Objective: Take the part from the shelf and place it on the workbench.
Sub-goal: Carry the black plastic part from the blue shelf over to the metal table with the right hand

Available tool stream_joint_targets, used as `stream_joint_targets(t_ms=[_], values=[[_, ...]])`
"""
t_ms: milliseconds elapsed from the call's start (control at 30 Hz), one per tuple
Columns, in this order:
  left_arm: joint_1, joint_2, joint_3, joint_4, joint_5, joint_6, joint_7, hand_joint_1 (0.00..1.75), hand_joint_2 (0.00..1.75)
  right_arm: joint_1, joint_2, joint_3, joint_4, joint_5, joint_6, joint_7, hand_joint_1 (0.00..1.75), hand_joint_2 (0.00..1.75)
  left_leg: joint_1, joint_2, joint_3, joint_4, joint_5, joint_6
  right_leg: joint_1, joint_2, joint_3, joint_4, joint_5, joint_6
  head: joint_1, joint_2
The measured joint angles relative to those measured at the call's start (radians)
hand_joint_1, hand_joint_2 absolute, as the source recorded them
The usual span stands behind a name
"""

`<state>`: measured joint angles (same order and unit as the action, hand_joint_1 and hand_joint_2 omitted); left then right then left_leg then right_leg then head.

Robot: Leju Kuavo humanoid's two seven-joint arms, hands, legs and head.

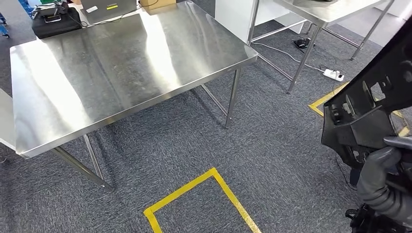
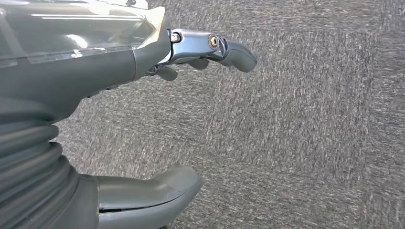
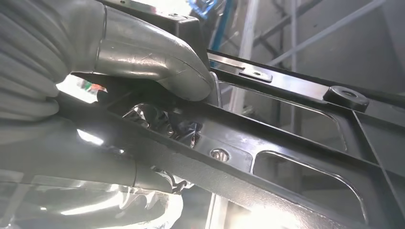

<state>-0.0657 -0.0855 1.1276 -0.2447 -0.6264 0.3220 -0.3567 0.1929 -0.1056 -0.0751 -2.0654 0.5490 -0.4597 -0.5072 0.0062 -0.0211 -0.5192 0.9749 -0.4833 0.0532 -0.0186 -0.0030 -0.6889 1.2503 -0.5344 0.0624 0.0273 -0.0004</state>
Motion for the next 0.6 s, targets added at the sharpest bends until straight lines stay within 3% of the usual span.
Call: stream_joint_targets(t_ms=[33,67,100,133,200,267,333,400,433,467,500,567,600], values=[[0.001,-0.002,0.0,0.0,0.0,0.0,-0.003,0.0,1.75,-0.004,-0.003,0.0,0.003,-0.007,0.003,-0.007,1.73,1.75,0.001,-0.004,0.009,0.002,-0.009,-0.005,-0.004,0.0,0.031,-0.079,0.041,0.013,0.0,0.0],[0.001,-0.003,0.0,0.0,0.0,0.0,-0.006,0.0,1.75,-0.011,-0.006,0.0,0.008,-0.012,0.006,-0.012,1.73,1.75,0.0,-0.008,0.017,0.005,-0.021,-0.012,-0.007,0.001,0.063,-0.153,0.072,0.019,0.001,0.0],[0.001,-0.004,0.0,0.001,0.0,0.0,-0.009,0.0,1.75,-0.021,-0.008,0.001,0.014,-0.016,0.01,-0.017,1.73,1.75,-0.002,-0.01,0.022,0.008,-0.033,-0.02,-0.009,0.002,0.089,-0.208,0.091,0.016,0.001,0.0],[0.001,-0.004,0.0,0.001,0.0,0.0,-0.01,0.0,1.75,-0.031,-0.009,0.001,0.021,-0.018,0.014,-0.018,1.73,1.75,-0.004,-0.011,0.024,0.01,-0.044,-0.027,-0.009,0.003,0.103,-0.235,0.094,0.006,0.0,0.0],[-0.001,-0.003,0.0,0.001,-0.001,0.0,-0.011,0.0,1.75,-0.057,-0.012,0.002,0.036,-0.021,0.021,-0.017,1.73,1.75,-0.004,-0.011,0.031,0.007,-0.058,-0.037,-0.006,0.004,0.112,-0.238,0.08,-0.022,-0.002,0.0],[-0.003,-0.003,-0.001,0.001,-0.002,0.0,-0.011,0.0,1.75,-0.082,-0.014,0.002,0.047,-0.025,0.025,-0.014,1.73,1.75,0.0,-0.005,0.034,0.023,-0.068,-0.046,-0.009,0.005,0.127,-0.24,0.067,-0.041,-0.004,0.0],[-0.005,-0.002,-0.003,0.001,-0.002,0.0,-0.01,0.0,1.75,-0.103,-0.016,0.003,0.057,-0.027,0.029,-0.013,1.73,1.75,0.004,0.008,-0.022,0.119,-0.092,-0.054,-0.011,0.001,0.153,-0.243,0.047,-0.055,-0.006,0.0],[-0.003,-0.003,-0.005,0.002,-0.002,0.0,-0.01,0.0,1.75,-0.118,-0.017,0.003,0.067,-0.028,0.03,-0.012,1.73,1.75,0.005,0.016,-0.138,0.267,-0.115,-0.059,-0.007,-0.003,0.179,-0.244,0.021,-0.062,-0.008,0.0],[0.001,-0.003,-0.005,0.002,-0.002,0.0,-0.009,0.0,1.75,-0.122,-0.017,0.004,0.071,-0.028,0.031,-0.012,1.73,1.75,0.005,0.017,-0.192,0.313,-0.105,-0.059,-0.005,-0.003,0.194,-0.244,0.007,-0.063,-0.008,0.0],[0.005,-0.004,-0.005,0.003,-0.002,0.0,-0.008,0.0,1.75,-0.127,-0.017,0.004,0.076,-0.028,0.031,-0.012,1.73,1.75,0.005,0.017,-0.23,0.322,-0.072,-0.057,-0.003,-0.003,0.211,-0.245,-0.009,-0.063,-0.008,0.0],[0.008,-0.005,-0.006,0.003,-0.002,0.0,-0.008,0.0,1.75,-0.131,-0.017,0.005,0.08,-0.029,0.031,-0.012,1.73,1.75,0.004,0.017,-0.245,0.285,-0.014,-0.051,0.0,-0.003,0.232,-0.247,-0.024,-0.063,-0.008,0.0],[0.012,-0.005,-0.006,0.004,-0.001,0.0,-0.008,0.0,1.75,-0.141,-0.017,0.008,0.089,-0.029,0.031,-0.012,1.73,1.75,-0.001,0.018,-0.233,0.149,0.116,-0.03,0.002,-0.001,0.272,-0.254,-0.055,-0.061,-0.008,0.0],[0.014,-0.004,-0.006,0.005,-0.001,0.001,-0.01,0.0,1.75,-0.147,-0.016,0.01,0.096,-0.029,0.031,-0.012,1.73,1.75,-0.006,0.019,-0.219,0.101,0.153,-0.018,0.004,0.001,0.288,-0.259,-0.068,-0.056,-0.007,0.0]])
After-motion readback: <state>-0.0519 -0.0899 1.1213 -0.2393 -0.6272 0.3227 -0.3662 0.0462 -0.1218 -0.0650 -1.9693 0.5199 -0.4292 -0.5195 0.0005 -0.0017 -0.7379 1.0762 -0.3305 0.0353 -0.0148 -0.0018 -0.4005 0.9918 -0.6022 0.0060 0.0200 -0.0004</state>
